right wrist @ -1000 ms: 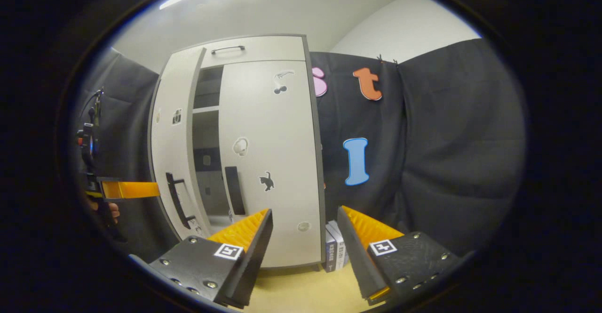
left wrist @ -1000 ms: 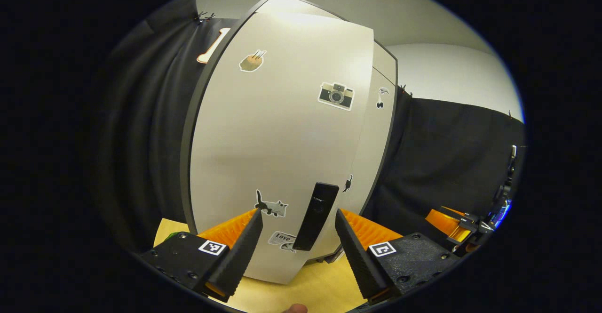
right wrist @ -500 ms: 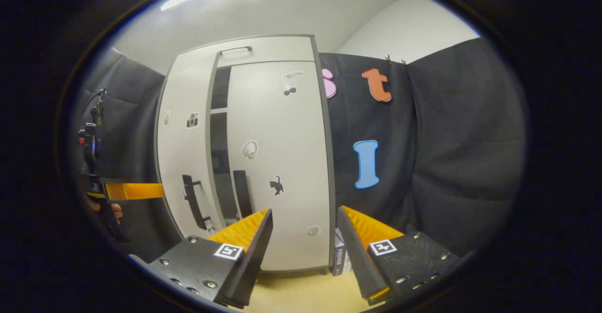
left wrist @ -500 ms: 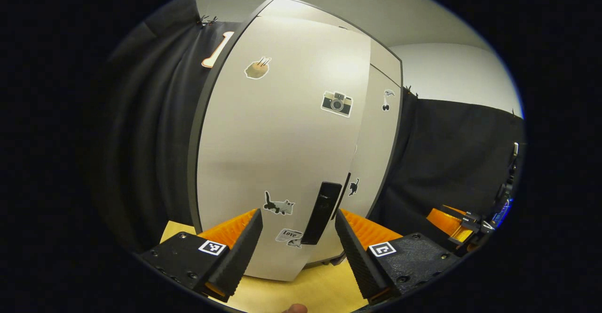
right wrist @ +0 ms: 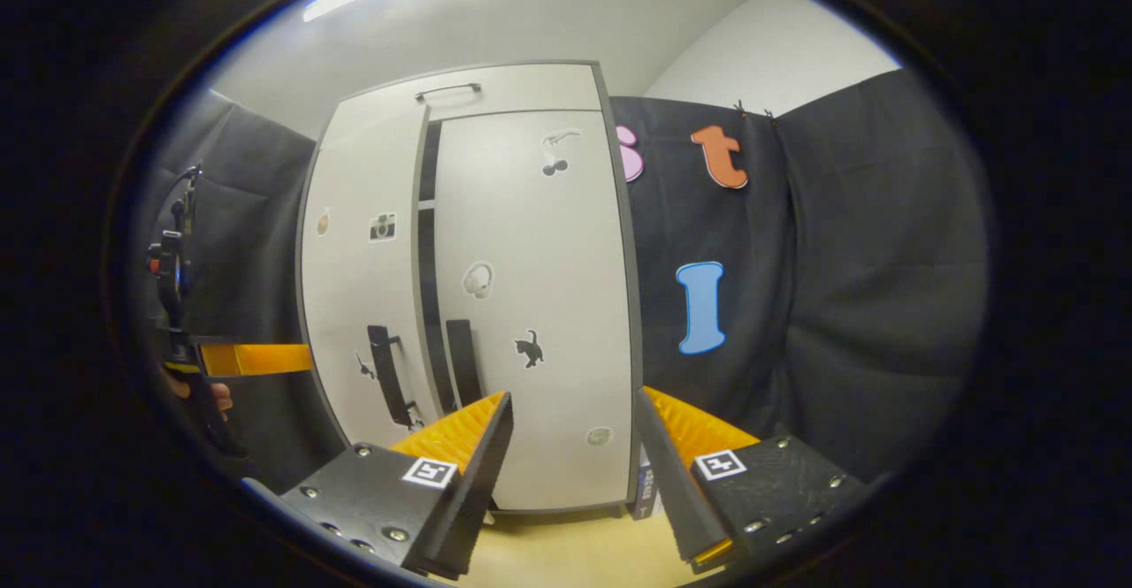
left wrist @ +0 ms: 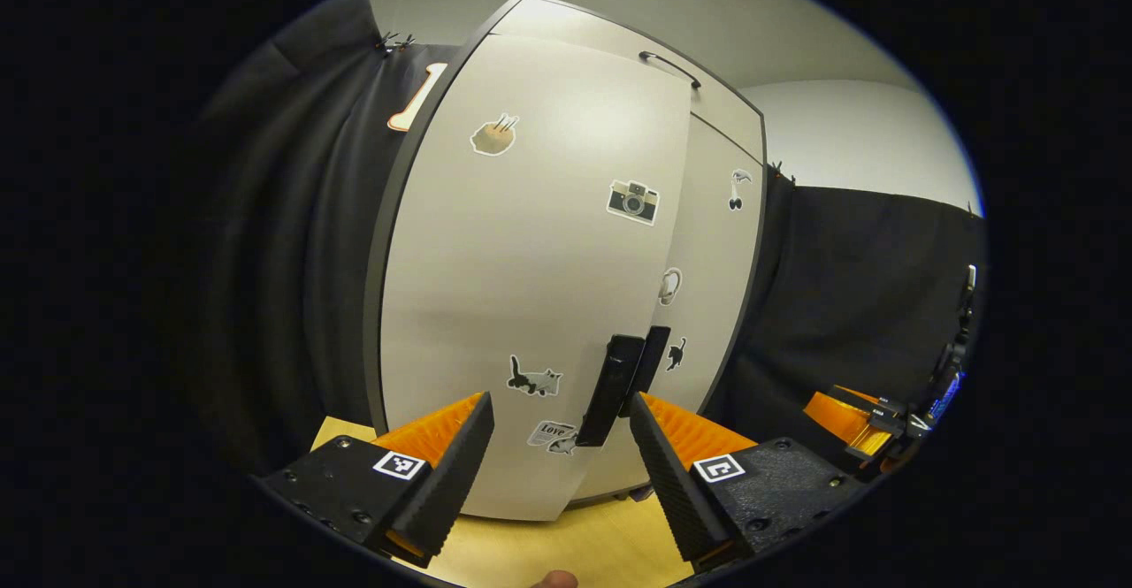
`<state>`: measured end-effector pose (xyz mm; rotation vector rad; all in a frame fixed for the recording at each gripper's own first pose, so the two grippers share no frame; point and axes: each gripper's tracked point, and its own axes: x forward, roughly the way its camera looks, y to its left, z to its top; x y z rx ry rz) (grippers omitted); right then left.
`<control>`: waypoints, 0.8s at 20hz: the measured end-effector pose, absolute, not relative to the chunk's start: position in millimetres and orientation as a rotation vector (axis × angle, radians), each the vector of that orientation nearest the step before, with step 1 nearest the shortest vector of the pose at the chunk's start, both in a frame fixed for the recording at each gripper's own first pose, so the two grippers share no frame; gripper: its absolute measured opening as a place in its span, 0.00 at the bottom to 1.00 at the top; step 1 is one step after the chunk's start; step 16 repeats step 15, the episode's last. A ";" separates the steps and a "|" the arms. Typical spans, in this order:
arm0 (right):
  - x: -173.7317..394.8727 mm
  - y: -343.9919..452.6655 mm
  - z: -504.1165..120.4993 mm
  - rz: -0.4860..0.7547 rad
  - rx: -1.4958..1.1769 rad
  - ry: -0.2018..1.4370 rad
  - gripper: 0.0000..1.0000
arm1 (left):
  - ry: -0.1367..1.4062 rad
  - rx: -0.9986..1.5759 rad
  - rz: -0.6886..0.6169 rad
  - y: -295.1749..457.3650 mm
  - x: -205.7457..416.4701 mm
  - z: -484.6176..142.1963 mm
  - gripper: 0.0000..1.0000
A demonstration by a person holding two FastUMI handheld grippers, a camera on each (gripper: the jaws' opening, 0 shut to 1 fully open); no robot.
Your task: Grab one shoe with the right hand and put it into the shoe cabinet, grab the other shoe with the left hand and put it into the shoe cabinet; then close the right door with the right hand and the left door with the left hand.
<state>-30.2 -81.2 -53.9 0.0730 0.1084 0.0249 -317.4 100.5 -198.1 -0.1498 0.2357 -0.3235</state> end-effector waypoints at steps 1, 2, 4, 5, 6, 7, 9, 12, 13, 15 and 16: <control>-29.8 -82.0 -53.8 0.029 0.074 0.105 0.83 | 0.235 -0.147 -0.321 100.5 -316.6 -198.0 0.95; -30.5 -82.3 -53.0 0.032 0.073 0.101 0.83 | 0.232 -0.145 -0.318 100.1 -315.9 -197.9 0.95; -30.2 -81.8 -52.8 0.036 0.066 0.101 0.83 | 0.229 -0.144 -0.315 100.1 -315.8 -197.5 0.95; -30.0 -81.4 -54.2 0.039 0.063 0.103 0.83 | 0.230 -0.142 -0.314 100.1 -315.9 -197.8 0.95; -29.2 -80.9 -54.8 0.041 0.060 0.105 0.83 | 0.230 -0.139 -0.314 99.6 -315.3 -198.0 0.95; -28.5 -80.9 -55.2 0.042 0.058 0.107 0.83 | 0.232 -0.136 -0.311 99.7 -315.2 -198.6 0.95; -28.6 -80.5 -55.4 0.047 0.059 0.109 0.83 | 0.235 -0.127 -0.308 99.4 -313.9 -199.5 0.95; -28.5 -80.8 -57.2 0.050 0.059 0.110 0.83 | 0.243 -0.112 -0.302 99.3 -312.3 -201.7 0.95; -28.4 -80.9 -56.9 0.051 0.059 0.110 0.83 | 0.244 -0.110 -0.299 99.4 -312.2 -202.2 0.95; -26.7 -82.4 -56.5 0.052 0.061 0.108 0.82 | 0.245 -0.107 -0.295 98.8 -312.3 -202.6 0.94; -26.7 -82.4 -56.5 0.052 0.061 0.108 0.82 | 0.245 -0.107 -0.295 98.8 -312.3 -202.6 0.94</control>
